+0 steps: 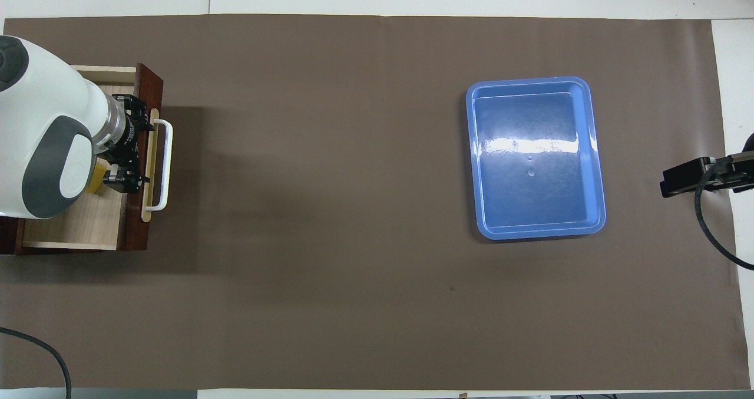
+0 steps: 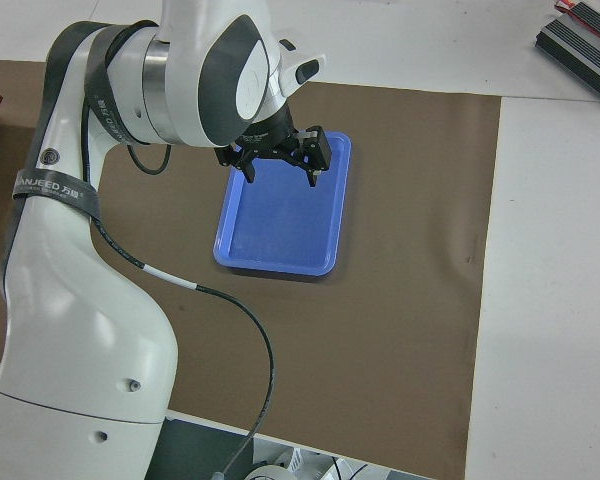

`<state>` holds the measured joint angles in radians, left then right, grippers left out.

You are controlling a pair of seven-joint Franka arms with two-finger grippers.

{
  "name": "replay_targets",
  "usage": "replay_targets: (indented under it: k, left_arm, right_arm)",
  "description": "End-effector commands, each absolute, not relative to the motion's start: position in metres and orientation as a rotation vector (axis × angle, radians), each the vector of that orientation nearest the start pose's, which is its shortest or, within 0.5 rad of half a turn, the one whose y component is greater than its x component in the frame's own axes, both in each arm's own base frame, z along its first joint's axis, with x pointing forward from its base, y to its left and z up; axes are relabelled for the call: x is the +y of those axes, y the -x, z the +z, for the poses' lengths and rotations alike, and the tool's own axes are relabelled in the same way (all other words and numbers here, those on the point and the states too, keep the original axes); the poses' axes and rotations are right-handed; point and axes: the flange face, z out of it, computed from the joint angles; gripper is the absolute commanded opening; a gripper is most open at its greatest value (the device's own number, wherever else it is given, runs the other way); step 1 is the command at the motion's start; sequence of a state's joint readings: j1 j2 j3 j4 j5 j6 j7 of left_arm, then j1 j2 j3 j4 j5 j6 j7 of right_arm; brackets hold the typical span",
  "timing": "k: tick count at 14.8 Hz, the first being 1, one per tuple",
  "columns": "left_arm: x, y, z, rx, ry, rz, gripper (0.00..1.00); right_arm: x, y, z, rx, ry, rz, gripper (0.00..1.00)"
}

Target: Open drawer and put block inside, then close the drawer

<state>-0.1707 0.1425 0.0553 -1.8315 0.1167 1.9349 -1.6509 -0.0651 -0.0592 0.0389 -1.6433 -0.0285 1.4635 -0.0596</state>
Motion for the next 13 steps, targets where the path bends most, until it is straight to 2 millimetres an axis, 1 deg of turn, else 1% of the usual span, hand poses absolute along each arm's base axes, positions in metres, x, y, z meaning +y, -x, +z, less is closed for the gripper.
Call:
replay_targets:
  k: [1,4,7,8,10,13]
  left_arm:
    - [-0.011,-0.594,0.451,-2.035,2.232,-0.154,1.0]
    - [0.034,-0.598,0.452,-2.053,2.239,-0.182,1.0]
    - [0.067,-0.597,0.454,-2.026,2.271,-0.198,1.0]
    - [0.074,-0.597,0.454,-2.022,2.276,-0.202,1.0]
    - [0.075,-0.598,0.455,-1.997,2.297,-0.202,1.0]
    - [0.075,-0.599,0.457,-1.963,2.322,-0.198,1.0]
  right_arm:
    - [-0.026,-0.527,0.609,-0.013,3.164,0.187,1.0]
    - [-0.027,-0.535,0.605,-0.015,3.159,0.194,1.0]
    - [-0.02,-0.531,0.613,-0.027,3.161,0.189,1.0]
    - [-0.02,-0.53,0.613,-0.024,3.161,0.191,1.0]
    - [-0.024,-0.53,0.618,-0.017,3.162,0.179,1.0]
    - [-0.024,-0.528,0.619,-0.019,3.162,0.189,1.0]
